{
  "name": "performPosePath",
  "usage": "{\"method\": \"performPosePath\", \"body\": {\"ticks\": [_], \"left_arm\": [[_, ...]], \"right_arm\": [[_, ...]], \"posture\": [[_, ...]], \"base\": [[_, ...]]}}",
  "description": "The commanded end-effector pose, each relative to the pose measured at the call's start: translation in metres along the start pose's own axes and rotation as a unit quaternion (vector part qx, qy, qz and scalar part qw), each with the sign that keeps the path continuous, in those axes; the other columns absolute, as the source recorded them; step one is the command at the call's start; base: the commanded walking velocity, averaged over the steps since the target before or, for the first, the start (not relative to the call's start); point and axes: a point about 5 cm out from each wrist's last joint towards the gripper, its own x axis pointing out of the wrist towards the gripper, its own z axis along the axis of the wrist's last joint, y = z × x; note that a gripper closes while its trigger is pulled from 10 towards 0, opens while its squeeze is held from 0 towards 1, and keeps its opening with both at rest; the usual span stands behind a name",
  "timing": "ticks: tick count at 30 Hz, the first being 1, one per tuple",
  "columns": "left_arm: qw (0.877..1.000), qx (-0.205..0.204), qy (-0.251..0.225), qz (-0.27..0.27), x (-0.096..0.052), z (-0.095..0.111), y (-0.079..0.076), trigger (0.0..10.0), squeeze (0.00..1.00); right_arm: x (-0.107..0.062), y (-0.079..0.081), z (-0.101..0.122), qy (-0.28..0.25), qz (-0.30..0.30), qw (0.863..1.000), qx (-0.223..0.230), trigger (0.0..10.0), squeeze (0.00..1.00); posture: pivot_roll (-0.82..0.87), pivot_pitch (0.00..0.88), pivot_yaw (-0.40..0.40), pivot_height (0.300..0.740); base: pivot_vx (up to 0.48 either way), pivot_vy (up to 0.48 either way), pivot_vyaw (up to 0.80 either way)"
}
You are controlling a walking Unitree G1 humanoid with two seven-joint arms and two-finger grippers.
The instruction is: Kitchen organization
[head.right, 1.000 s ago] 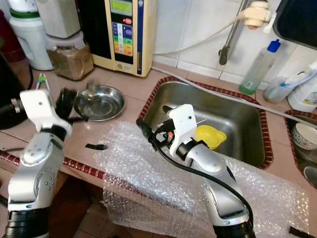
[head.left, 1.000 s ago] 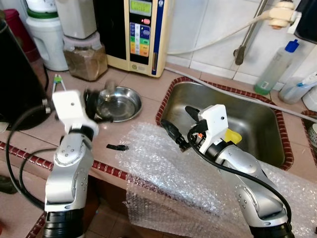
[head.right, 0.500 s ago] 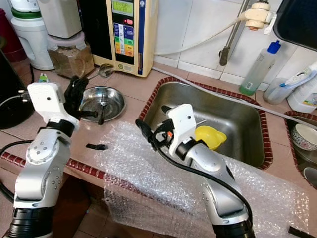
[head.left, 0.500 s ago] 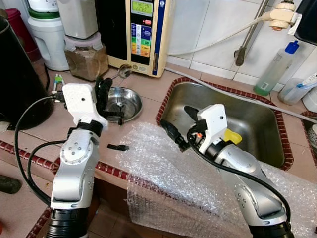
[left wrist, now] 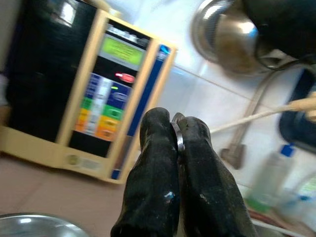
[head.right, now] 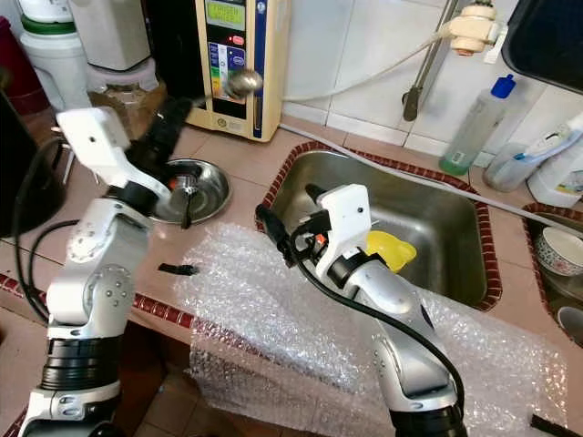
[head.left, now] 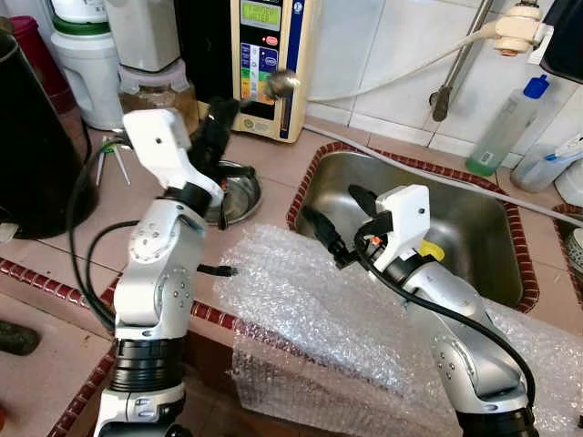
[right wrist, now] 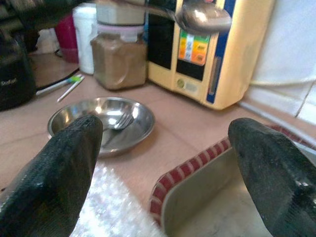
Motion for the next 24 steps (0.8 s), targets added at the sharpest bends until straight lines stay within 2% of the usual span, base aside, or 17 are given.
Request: {"method": "performPosePath", "body": {"ticks": [1, 3, 5, 6, 8, 9, 10, 13, 15, 20, 23, 24], "left_arm": [[0.999, -0.018, 0.008, -0.031, 0.006, -0.004, -0.012, 0.0, 0.0], [0.998, -0.04, 0.028, -0.051, 0.007, -0.014, -0.02, 0.0, 0.0], [0.994, -0.046, 0.052, -0.09, 0.006, -0.025, -0.035, 0.0, 0.0], [0.994, -0.046, 0.052, -0.09, 0.006, -0.025, -0.035, 0.0, 0.0], [0.989, -0.054, 0.072, -0.115, 0.006, -0.032, -0.046, 0.0, 0.0], [0.988, -0.054, 0.077, -0.119, 0.006, -0.034, -0.048, 0.0, 0.0], [0.985, -0.054, 0.088, -0.135, 0.005, -0.038, -0.054, 0.0, 0.0], [0.983, -0.042, 0.095, -0.149, 0.005, -0.04, -0.059, 0.0, 0.0], [0.98, -0.046, 0.108, -0.162, 0.004, -0.044, -0.065, 0.0, 0.0], [0.976, -0.037, 0.122, -0.176, 0.002, -0.048, -0.068, 0.0, 0.0], [0.977, -0.043, 0.122, -0.172, 0.001, -0.048, -0.068, 0.0, 0.0], [0.976, -0.041, 0.124, -0.175, 0.001, -0.049, -0.069, 0.0, 0.0]], "right_arm": [[-0.001, -0.012, 0.012, -0.028, -0.032, 0.999, 0.023, 10.0, 0.0], [0.0, -0.014, 0.015, -0.039, -0.041, 0.998, 0.035, 10.0, 0.0], [0.002, -0.011, 0.017, -0.031, -0.022, 0.998, -0.05, 10.0, 0.0], [0.002, -0.011, 0.017, -0.031, -0.022, 0.998, -0.05, 10.0, 0.0], [0.002, -0.014, 0.017, -0.034, -0.025, 0.999, -0.028, 10.0, 0.0], [0.002, -0.015, 0.017, -0.034, -0.026, 0.999, -0.03, 10.0, 0.0], [0.003, -0.017, 0.019, -0.032, -0.021, 0.998, -0.054, 10.0, 0.0], [0.003, -0.02, 0.021, -0.028, -0.015, 0.996, -0.087, 10.0, 0.0], [0.004, -0.028, 0.025, -0.025, -0.008, 0.988, -0.152, 10.0, 0.0], [0.003, -0.046, 0.033, -0.018, -0.001, 0.971, -0.236, 10.0, 0.0], [0.003, -0.05, 0.034, -0.017, 0.001, 0.967, -0.253, 10.0, 0.0], [0.004, -0.053, 0.034, -0.01, 0.011, 0.962, -0.274, 10.0, 0.0]], "posture": [[0.0, 0.063, -0.076, 0.74], [0.0, 0.065, -0.076, 0.74], [-0.01, 0.068, -0.076, 0.74], [-0.01, 0.068, -0.076, 0.74], [-0.01, 0.07, -0.075, 0.74], [-0.01, 0.07, -0.075, 0.74], [-0.01, 0.075, -0.079, 0.74], [-0.01, 0.077, -0.079, 0.74], [-0.01, 0.079, -0.077, 0.74], [-0.01, 0.081, -0.075, 0.74], [-0.01, 0.083, -0.074, 0.74], [-0.01, 0.083, -0.075, 0.74]], "base": [[0.0, 0.0, 0.0], [0.0, 0.0, 0.0], [0.0, 0.0, 0.0], [0.0, 0.0, 0.0], [0.0, 0.0, 0.0], [0.0, 0.0, 0.0], [0.0, 0.0, 0.0], [0.0, 0.0, 0.0], [0.0, 0.0, 0.0], [0.0, 0.0, 0.0], [0.0, 0.0, 0.0], [0.0, 0.0, 0.0]]}}
